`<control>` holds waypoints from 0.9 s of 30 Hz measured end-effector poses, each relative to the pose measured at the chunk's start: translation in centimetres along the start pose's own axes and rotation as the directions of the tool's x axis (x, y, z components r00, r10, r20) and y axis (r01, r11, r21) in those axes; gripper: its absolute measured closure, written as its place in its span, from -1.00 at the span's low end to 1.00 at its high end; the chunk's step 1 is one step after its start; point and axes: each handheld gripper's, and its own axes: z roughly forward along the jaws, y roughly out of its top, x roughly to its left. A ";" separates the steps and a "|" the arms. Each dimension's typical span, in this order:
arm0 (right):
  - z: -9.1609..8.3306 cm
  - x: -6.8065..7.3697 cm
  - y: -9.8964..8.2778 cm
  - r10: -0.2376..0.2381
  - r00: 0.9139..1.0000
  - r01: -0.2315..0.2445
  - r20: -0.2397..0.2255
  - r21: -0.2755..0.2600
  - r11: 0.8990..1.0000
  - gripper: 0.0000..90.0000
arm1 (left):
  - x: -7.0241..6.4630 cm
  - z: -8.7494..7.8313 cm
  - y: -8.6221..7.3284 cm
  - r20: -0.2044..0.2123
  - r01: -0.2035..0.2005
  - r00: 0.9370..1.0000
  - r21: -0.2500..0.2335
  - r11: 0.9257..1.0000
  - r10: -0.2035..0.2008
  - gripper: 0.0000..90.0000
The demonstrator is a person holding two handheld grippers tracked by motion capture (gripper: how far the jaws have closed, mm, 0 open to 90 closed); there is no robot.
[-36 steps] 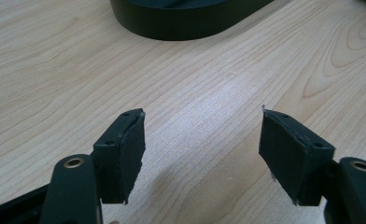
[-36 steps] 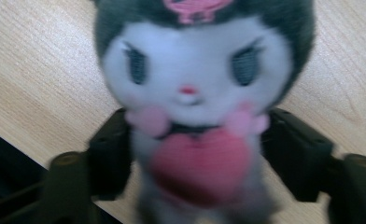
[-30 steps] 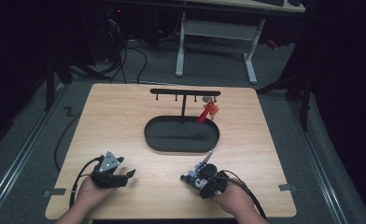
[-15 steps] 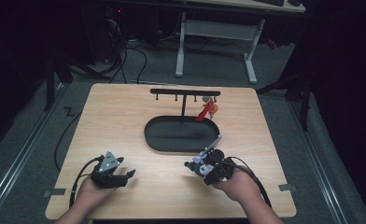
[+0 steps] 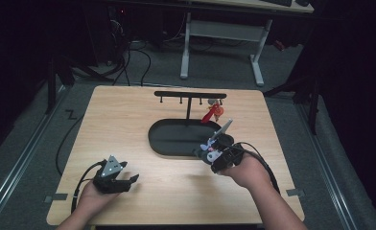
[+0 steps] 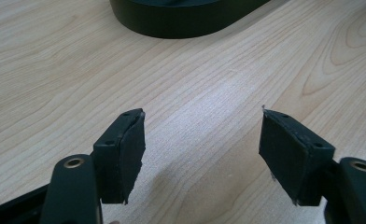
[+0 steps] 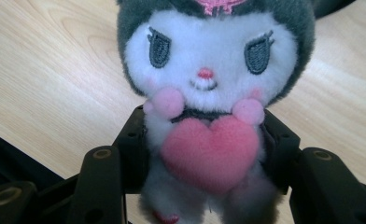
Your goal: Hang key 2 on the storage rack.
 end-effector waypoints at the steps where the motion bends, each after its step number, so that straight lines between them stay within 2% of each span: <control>1: -0.3 0.0 0.4 0.000 1.000 0.000 -0.011 -0.004 1.000 0.05 | 0.0 0.0 0.0 0.000 -0.001 1.000 0.001 1.000 0.001 -0.29; 4: -1.0 0.0 1.5 0.008 1.000 -0.008 -0.031 -0.001 1.000 0.05 | 0.0 0.0 0.0 0.002 -0.003 1.000 0.003 1.000 0.003 -0.29; 11: -2.2 -0.1 3.7 0.024 0.999 -0.024 -0.037 -0.002 1.000 0.05 | 0.0 0.0 0.0 0.009 -0.008 1.000 0.007 1.000 0.008 -0.29; 16: -2.9 0.0 5.1 0.016 0.999 -0.017 -0.050 -0.006 1.000 0.05 | 0.0 0.1 0.0 0.013 -0.010 1.000 0.010 1.000 0.010 -0.29; 27: -4.1 -0.2 7.2 0.036 0.997 -0.036 -0.073 -0.002 0.999 0.05 | 0.0 0.1 -0.1 0.019 -0.008 1.000 0.014 1.000 0.007 -0.29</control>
